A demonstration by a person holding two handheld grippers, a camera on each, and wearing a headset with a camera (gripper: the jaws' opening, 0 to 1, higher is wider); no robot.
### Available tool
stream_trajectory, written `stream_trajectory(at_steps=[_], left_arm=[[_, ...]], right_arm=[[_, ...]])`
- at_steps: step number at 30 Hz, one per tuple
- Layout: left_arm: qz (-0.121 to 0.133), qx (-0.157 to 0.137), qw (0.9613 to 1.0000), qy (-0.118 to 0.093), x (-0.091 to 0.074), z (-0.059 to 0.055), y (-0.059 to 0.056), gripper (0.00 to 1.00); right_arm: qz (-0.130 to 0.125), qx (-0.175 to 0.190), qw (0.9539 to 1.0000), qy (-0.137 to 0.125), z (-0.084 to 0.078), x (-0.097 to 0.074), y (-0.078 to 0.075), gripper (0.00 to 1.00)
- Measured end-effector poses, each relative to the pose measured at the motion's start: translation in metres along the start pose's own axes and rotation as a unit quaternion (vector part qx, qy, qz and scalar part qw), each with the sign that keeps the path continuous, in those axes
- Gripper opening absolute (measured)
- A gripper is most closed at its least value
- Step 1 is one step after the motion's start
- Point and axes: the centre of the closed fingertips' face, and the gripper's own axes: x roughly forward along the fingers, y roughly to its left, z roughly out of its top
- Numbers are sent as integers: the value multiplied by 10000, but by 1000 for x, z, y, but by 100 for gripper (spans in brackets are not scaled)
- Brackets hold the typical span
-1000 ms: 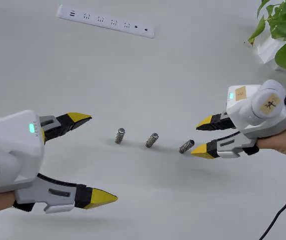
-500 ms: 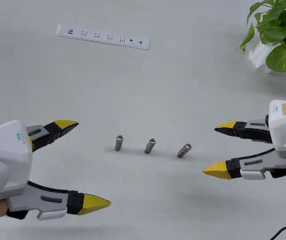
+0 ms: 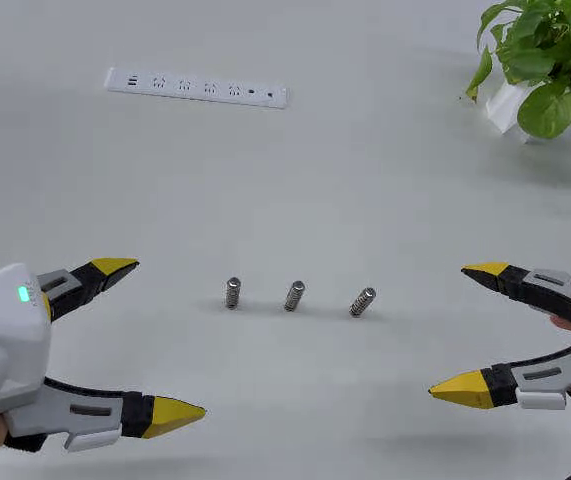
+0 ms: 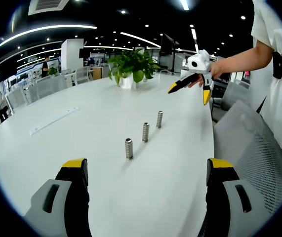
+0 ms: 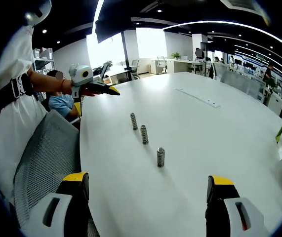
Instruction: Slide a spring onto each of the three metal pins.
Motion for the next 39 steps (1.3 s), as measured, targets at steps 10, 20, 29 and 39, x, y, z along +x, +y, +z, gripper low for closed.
stream_trajectory(at_steps=[10,20,29,39], left_arm=[[-26,-45,9999,133,3,-6,2,99],[-66,-53,9998,183,5,-8,0,99],[-113,-30,9998,170,7,-4,-2,99],[-151,3,9997,179,6,-5,0,99]], right_arm=[[-151,149,9997,-92,-3,-1,-5,99],[-198,168,9996,-124,-2,-1,-7,99],[-218,138,9996,-132,0,-2,-8,98],[-222,141,9995,-146,2,-3,-6,97]])
